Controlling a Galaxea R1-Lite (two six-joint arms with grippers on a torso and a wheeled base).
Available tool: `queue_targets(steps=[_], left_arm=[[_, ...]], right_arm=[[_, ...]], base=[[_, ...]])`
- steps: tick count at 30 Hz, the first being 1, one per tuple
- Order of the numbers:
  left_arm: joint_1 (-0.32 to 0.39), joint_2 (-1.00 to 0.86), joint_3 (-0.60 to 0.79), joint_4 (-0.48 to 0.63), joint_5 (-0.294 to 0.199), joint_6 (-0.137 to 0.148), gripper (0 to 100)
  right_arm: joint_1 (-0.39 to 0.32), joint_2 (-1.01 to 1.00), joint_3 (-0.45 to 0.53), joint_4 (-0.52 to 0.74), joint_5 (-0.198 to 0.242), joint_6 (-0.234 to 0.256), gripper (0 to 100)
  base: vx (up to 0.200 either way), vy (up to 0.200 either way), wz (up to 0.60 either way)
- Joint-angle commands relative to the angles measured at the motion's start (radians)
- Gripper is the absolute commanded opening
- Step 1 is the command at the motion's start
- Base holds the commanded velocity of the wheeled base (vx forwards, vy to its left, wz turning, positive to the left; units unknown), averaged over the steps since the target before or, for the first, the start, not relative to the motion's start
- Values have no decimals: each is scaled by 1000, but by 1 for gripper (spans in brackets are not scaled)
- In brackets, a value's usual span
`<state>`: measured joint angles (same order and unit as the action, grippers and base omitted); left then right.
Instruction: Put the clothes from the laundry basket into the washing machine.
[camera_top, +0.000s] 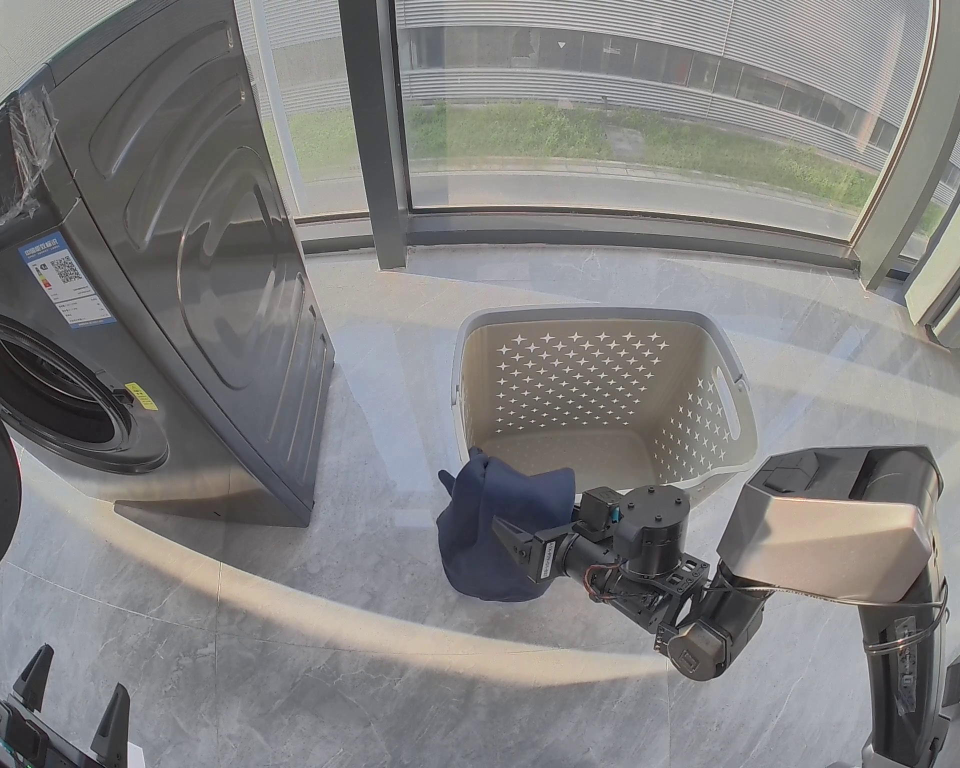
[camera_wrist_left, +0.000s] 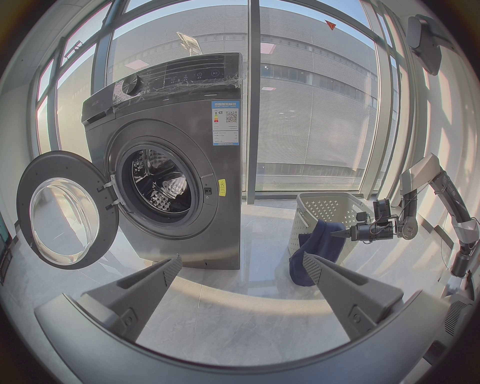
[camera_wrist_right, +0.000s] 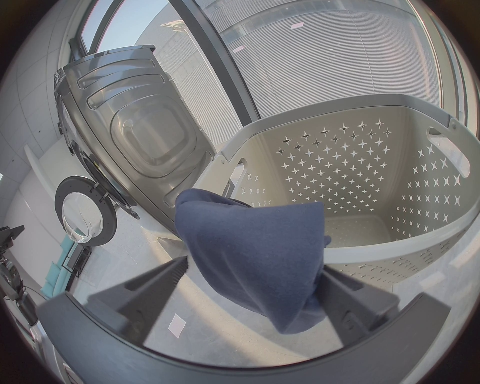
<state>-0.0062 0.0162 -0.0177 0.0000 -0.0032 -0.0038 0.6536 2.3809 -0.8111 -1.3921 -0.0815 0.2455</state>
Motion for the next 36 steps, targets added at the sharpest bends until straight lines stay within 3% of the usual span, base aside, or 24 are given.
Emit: queue_targets(steps=[1, 10, 21, 22, 36], left_arm=[[0, -12, 16, 0, 0, -1, 100], [0, -12, 16, 0, 0, -2, 100], [0, -12, 16, 0, 0, -2, 100], [0, -12, 16, 0, 0, -2, 100], [0, -12, 16, 0, 0, -2, 100]], right_arm=[[6, -2, 4, -10, 2, 0, 0], [26, -6, 13, -19, 6, 12, 0], [15, -38, 153, -48, 8, 12, 0], [15, -38, 153, -56, 8, 11, 100], [0, 51, 56, -54, 19, -2, 100]], base=[[0, 0, 0], [0, 0, 0], [0, 0, 0], [0, 0, 0], [0, 0, 0]])
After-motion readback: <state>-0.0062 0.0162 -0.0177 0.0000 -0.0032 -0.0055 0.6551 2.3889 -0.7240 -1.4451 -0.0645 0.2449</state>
